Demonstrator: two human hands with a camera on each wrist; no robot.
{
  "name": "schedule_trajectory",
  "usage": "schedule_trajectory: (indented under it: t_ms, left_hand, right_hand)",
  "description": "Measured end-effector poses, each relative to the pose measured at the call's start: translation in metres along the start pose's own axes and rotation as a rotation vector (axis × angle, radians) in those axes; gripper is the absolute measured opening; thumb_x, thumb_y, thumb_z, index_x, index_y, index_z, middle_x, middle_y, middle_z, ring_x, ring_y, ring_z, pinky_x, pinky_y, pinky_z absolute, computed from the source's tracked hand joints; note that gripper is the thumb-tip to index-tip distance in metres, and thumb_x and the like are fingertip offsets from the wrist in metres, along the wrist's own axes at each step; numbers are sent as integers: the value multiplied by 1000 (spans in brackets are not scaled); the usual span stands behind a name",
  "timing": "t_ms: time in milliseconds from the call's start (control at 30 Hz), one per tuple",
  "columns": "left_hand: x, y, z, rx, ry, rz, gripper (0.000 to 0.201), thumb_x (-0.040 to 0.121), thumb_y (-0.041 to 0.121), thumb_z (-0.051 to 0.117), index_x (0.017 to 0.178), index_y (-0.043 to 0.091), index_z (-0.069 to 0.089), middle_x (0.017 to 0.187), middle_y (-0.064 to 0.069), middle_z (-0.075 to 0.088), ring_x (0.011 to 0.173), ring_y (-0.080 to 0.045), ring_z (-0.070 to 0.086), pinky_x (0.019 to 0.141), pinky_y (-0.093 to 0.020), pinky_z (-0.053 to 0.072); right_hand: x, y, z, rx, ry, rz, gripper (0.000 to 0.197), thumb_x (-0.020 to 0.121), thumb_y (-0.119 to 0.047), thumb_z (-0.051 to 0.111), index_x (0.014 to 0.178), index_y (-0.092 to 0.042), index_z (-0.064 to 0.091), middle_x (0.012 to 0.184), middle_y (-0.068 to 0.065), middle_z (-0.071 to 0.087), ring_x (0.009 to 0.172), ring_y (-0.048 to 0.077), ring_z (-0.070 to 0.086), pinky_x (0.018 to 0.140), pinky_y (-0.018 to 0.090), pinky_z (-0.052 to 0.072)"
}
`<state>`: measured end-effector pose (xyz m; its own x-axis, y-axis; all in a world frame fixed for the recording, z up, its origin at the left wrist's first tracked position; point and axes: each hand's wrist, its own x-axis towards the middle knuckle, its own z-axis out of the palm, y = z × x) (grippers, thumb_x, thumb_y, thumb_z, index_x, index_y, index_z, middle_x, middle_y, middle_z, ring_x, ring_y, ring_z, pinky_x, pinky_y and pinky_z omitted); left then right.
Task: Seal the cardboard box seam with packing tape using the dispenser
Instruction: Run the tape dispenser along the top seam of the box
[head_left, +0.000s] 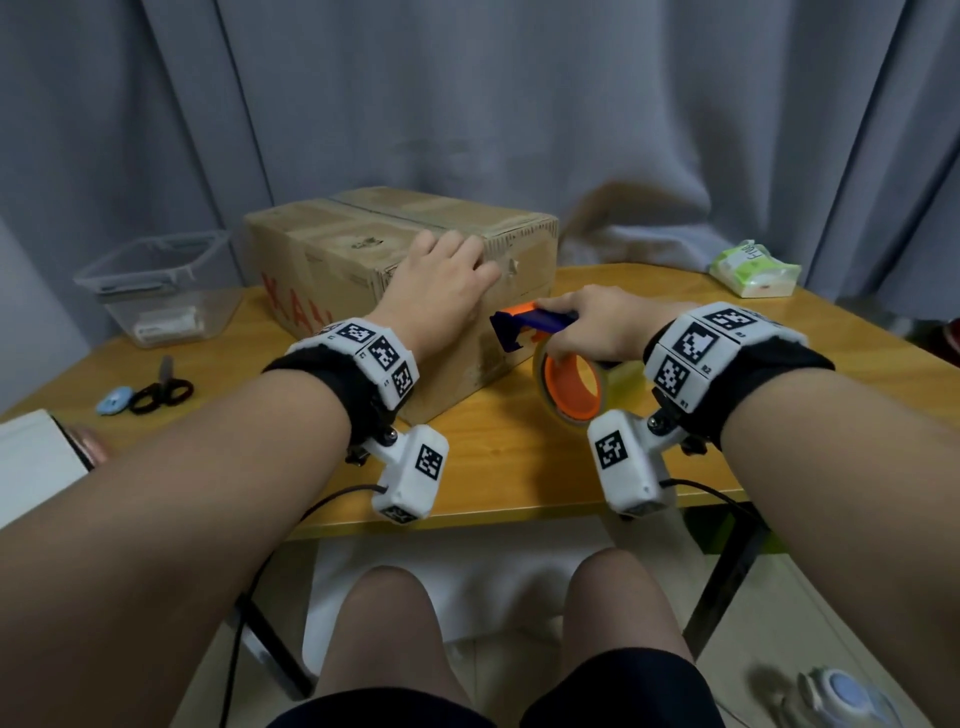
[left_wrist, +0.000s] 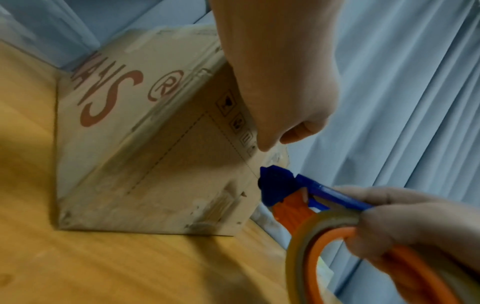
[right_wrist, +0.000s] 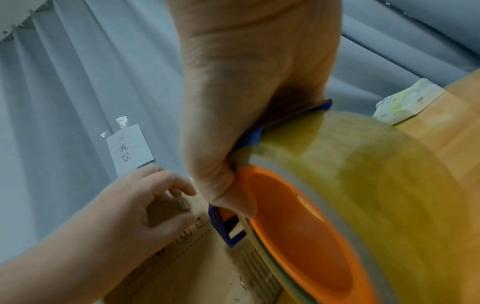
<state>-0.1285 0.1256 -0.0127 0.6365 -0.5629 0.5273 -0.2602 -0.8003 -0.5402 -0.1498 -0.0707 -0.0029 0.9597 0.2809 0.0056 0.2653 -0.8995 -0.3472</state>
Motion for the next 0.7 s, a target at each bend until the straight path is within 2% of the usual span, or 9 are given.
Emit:
schedule_trajectory:
  t_ms: [100, 200, 333, 433, 467, 500, 567, 633, 700]
  left_hand:
    - [-2, 1, 5, 105, -28, 110, 9, 81, 24, 58, 85, 26, 65, 89, -1, 60, 83, -23, 59, 71, -33, 44]
    - [6, 0, 6, 132, -54, 162, 22, 79, 26, 47, 78, 31, 69, 84, 3, 59, 80, -20, 58, 69, -30, 43]
    - [13, 0, 6, 190, -58, 202, 7, 75, 30, 65, 72, 33, 71, 82, 6, 59, 79, -18, 57, 68, -29, 43]
    - [12, -1, 4, 208, -64, 196, 5, 74, 30, 68, 69, 31, 70, 82, 6, 59, 78, -19, 57, 68, -29, 43]
    - [11, -1, 4, 202, -51, 189, 5, 74, 27, 68, 70, 30, 69, 82, 5, 59, 78, -19, 57, 68, -29, 43]
    - [10, -1, 4, 179, -32, 169, 5, 75, 24, 67, 73, 28, 69, 84, 2, 60, 78, -21, 57, 69, -30, 44]
    - [9, -2, 2, 95, 38, 94, 7, 79, 19, 64, 85, 21, 68, 89, -4, 60, 82, -25, 57, 71, -34, 44]
    - [10, -4, 1, -6, 81, 14, 17, 87, 17, 57, 102, 16, 64, 99, -10, 58, 92, -31, 55, 79, -41, 42]
    - [11, -6, -1, -72, 58, -49, 28, 89, 17, 52, 115, 12, 59, 112, -14, 56, 105, -34, 52, 87, -45, 39]
  right_hand:
    - [5, -1, 1, 26, -4, 10, 63, 80, -34, 65, 140, -33, 43, 94, 0, 60, 83, 18, 57, 75, 29, 45]
    - [8, -2, 1, 39, -9, 12, 59, 80, -31, 66, 136, -31, 48, 93, 1, 59, 84, 19, 56, 77, 30, 46]
    - [10, -2, 1, 66, -3, 21, 56, 80, -29, 66, 134, -30, 51, 91, 1, 59, 84, 19, 55, 77, 30, 44]
    - [12, -1, 4, 90, -16, 55, 53, 79, -28, 67, 130, -27, 55, 91, 2, 60, 82, 19, 55, 74, 29, 44]
    - [12, 2, 6, 60, -52, 99, 48, 78, -29, 67, 125, -24, 59, 91, 3, 60, 80, 19, 54, 71, 28, 44]
    - [12, 6, 9, 24, -102, 155, 43, 76, -31, 68, 117, -20, 63, 91, 3, 61, 80, 19, 55, 70, 29, 44]
    - [7, 15, 14, 3, -168, 215, 46, 70, -35, 69, 113, -19, 66, 98, 4, 64, 87, 22, 57, 80, 34, 49]
    - [4, 21, 13, -19, -137, 157, 49, 75, -35, 67, 122, -27, 61, 102, 4, 65, 90, 22, 58, 85, 35, 49]
    - [0, 29, 10, -59, -51, 95, 53, 81, -35, 64, 133, -34, 52, 102, 4, 64, 88, 21, 57, 82, 33, 47]
